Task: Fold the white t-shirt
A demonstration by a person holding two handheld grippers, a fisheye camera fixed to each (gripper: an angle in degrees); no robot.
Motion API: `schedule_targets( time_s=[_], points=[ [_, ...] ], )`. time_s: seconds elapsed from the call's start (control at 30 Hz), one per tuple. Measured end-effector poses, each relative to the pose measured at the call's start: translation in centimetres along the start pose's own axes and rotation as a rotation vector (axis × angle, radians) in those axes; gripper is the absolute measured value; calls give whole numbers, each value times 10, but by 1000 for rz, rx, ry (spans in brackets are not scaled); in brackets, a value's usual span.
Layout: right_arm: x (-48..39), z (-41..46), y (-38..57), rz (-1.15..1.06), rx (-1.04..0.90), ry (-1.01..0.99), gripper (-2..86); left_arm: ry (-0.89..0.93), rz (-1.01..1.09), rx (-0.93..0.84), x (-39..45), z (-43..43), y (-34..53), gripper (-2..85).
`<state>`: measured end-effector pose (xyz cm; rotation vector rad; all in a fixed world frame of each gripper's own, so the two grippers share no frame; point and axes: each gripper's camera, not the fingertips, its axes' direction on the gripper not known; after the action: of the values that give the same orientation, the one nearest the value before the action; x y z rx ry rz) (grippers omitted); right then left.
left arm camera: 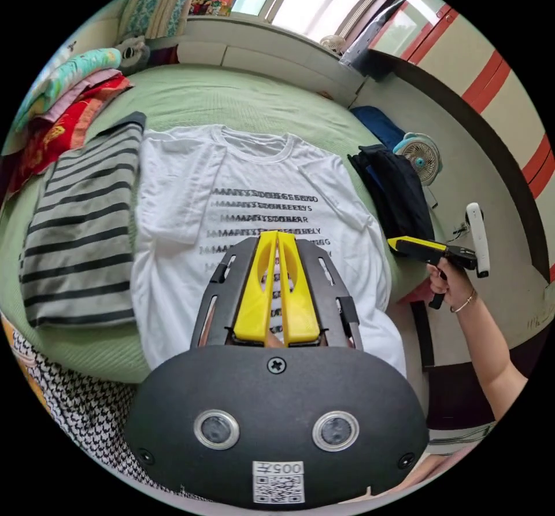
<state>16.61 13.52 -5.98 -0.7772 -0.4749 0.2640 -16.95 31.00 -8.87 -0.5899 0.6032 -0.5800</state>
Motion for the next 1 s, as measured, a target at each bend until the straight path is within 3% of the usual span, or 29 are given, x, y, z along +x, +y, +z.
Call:
schedule_targets(
  time_s=[0.27, 0.57, 1.0],
  points=[
    [-1, -4, 61, 0, 20, -39, 61, -138, -45, -136, -46, -31, 62, 135],
    [-8, 11, 95, 32, -28, -63, 68, -299, -127, -201, -66, -25, 75, 147],
    [-15, 15, 116, 66, 3, -1, 60, -333, -95, -225, -65, -32, 80, 134]
  ],
)
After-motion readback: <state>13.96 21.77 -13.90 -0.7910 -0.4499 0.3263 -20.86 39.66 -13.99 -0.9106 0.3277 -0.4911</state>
